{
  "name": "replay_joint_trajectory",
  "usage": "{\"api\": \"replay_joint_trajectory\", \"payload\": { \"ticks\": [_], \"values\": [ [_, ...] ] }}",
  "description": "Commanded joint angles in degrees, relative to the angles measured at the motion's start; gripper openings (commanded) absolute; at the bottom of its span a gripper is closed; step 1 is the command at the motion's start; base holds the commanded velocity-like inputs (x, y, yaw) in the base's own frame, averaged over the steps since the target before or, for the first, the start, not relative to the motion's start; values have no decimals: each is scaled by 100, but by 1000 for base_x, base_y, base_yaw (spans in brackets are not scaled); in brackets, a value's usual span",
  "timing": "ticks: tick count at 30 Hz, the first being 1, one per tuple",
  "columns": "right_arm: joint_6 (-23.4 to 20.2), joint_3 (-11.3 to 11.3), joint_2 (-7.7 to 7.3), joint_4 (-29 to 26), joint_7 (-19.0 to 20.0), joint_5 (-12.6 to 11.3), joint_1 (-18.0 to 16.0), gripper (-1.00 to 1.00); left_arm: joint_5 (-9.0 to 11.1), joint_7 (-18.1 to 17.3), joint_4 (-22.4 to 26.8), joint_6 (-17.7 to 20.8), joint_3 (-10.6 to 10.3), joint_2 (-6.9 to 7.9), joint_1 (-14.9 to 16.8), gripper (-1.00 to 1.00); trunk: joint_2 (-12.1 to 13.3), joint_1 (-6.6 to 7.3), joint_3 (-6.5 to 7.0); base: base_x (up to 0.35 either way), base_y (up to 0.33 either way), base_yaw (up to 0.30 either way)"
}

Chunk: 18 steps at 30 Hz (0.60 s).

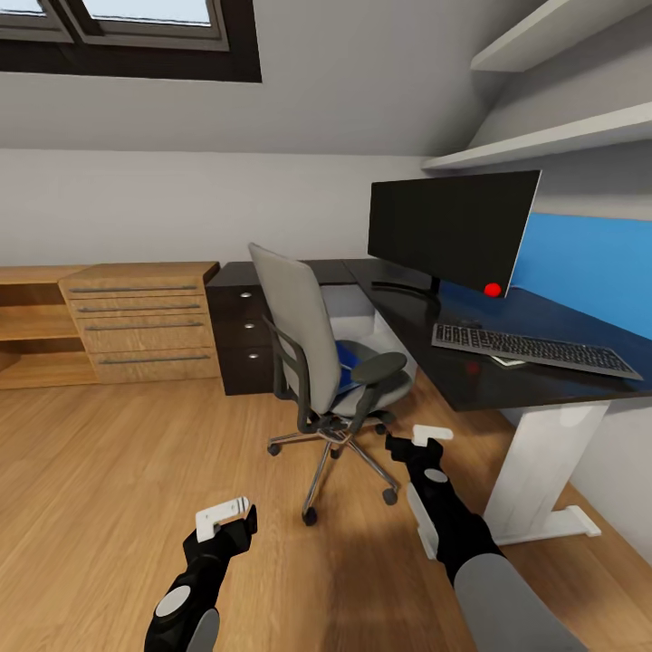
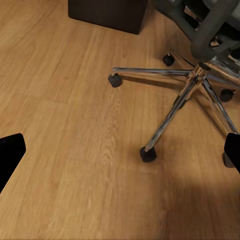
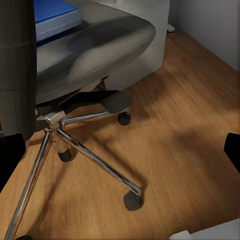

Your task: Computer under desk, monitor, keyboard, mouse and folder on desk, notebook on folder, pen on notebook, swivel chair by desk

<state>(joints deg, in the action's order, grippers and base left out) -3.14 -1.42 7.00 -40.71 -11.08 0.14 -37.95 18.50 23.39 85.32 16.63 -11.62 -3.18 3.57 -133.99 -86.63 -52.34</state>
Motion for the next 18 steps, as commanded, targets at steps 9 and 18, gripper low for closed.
{"api": "replay_joint_trajectory", "payload": {
  "ticks": [9,18],
  "values": [
    [80,-607,-48,105,-28,1,-2,100,48,43,11,8,-2,3,3,100,-3,1,-6,0,0,0],
    [94,-689,-43,100,-26,4,-2,100,38,43,4,7,7,36,3,100,-3,1,-6,160,0,0]
  ]
}}
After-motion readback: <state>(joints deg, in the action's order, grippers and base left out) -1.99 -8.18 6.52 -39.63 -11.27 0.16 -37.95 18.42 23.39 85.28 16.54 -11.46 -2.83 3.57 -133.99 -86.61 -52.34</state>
